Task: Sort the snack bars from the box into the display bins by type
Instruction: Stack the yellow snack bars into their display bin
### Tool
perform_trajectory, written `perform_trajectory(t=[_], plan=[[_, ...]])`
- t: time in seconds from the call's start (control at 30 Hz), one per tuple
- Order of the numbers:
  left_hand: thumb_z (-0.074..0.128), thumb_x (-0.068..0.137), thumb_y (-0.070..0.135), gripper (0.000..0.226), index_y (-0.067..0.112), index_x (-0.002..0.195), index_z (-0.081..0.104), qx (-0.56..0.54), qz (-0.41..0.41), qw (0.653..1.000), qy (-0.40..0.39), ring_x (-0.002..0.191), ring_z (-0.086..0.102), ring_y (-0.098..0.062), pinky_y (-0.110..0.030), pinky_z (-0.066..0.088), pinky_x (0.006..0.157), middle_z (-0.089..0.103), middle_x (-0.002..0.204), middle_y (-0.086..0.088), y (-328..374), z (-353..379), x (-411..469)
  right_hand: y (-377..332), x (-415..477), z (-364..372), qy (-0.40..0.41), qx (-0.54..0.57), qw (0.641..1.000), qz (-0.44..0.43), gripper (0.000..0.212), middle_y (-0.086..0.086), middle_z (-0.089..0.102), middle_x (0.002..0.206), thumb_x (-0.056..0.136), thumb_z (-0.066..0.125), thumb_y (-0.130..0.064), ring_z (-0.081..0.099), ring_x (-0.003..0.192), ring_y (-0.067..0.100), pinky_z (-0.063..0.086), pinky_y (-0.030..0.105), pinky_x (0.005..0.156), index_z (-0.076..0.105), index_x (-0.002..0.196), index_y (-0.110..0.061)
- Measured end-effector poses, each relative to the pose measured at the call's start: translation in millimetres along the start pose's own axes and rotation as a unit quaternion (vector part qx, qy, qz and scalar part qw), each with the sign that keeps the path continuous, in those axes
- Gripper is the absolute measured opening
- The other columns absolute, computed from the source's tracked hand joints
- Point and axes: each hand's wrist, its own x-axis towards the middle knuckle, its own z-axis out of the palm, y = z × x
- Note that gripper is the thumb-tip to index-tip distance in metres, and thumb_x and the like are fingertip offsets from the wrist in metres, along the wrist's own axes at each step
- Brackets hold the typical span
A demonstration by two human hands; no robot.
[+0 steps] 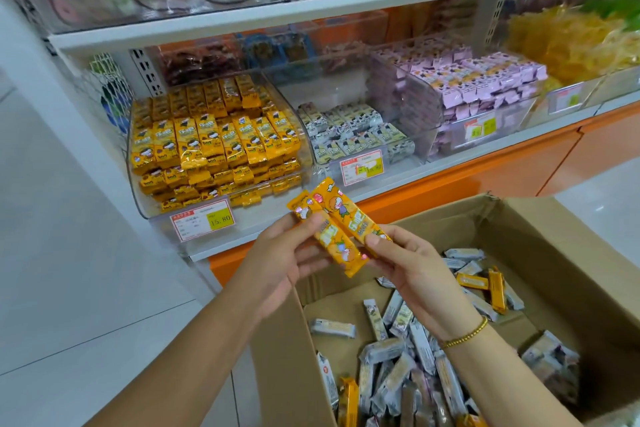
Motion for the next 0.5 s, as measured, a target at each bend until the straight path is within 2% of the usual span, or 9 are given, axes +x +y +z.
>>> perform_trajectory(t=[0.1, 0.2, 0.27, 0.33, 0.4, 0.5], plan=[[0.053, 0.092, 0.031, 0.033, 0.027, 0.125, 0.051, 0.005, -0.097, 0.995, -0.035, 0.089, 0.068, -0.034, -0.05, 0.056, 0.078, 0.066, 0.105, -0.011, 5, -4, 2, -4, 3, -4, 0.019, 0.035, 0.999, -0.03, 0.049, 0.013, 0.071, 0.095, 0.061, 0.083, -0.029, 0.068, 0.088, 0.021, 0.056, 0.021, 0.076, 0.07, 0.101, -0.004], [0.062, 0.088, 0.005, 0.05, 0.028, 0.13, 0.047, 0.122, -0.149, 0.978, -0.079, 0.095, 0.064, -0.033, -0.043, 0.057, 0.077, 0.066, 0.101, -0.01, 2, -7, 1, -11, 6, -8, 0.037, 0.033, 0.998, -0.049, 0.052, 0.012, 0.071, 0.094, 0.062, 0.081, -0.027, 0.068, 0.087, 0.021, 0.055, 0.02, 0.075, 0.067, 0.105, -0.001], [0.071, 0.079, -0.001, 0.055, 0.021, 0.126, 0.053, 0.232, -0.14, 0.959, -0.084, 0.098, 0.065, -0.028, -0.036, 0.057, 0.075, 0.066, 0.108, -0.01, 0, -7, 0, -14, 6, -9, 0.043, -0.005, 0.997, -0.063, 0.045, 0.009, 0.072, 0.096, 0.069, 0.074, -0.021, 0.068, 0.089, 0.021, 0.055, 0.022, 0.078, 0.065, 0.109, -0.004], [0.077, 0.073, 0.004, 0.04, 0.015, 0.109, 0.064, 0.32, -0.102, 0.939, -0.073, 0.089, 0.067, -0.016, -0.025, 0.057, 0.069, 0.069, 0.101, -0.006, 3, -7, 0, -16, 5, -12, 0.039, -0.069, 0.993, -0.083, 0.042, 0.007, 0.072, 0.102, 0.075, 0.069, -0.018, 0.068, 0.096, 0.023, 0.055, 0.029, 0.086, 0.062, 0.115, -0.009], [0.08, 0.071, 0.006, 0.024, 0.014, 0.091, 0.07, 0.33, -0.064, 0.939, -0.071, 0.075, 0.067, -0.008, -0.016, 0.053, 0.063, 0.072, 0.085, -0.001, 8, -9, 1, -15, 4, -12, 0.023, -0.122, 0.988, -0.089, 0.04, 0.006, 0.071, 0.106, 0.078, 0.068, -0.018, 0.067, 0.102, 0.024, 0.054, 0.034, 0.091, 0.062, 0.117, -0.014], [0.077, 0.072, 0.006, 0.019, 0.011, 0.09, 0.072, 0.276, -0.02, 0.96, -0.05, 0.075, 0.068, -0.009, -0.017, 0.054, 0.065, 0.074, 0.085, -0.005, 12, -8, 3, -12, 3, -9, -0.011, -0.158, 0.983, -0.094, 0.038, 0.006, 0.071, 0.108, 0.08, 0.066, -0.017, 0.066, 0.102, 0.024, 0.054, 0.033, 0.089, 0.065, 0.117, -0.016]])
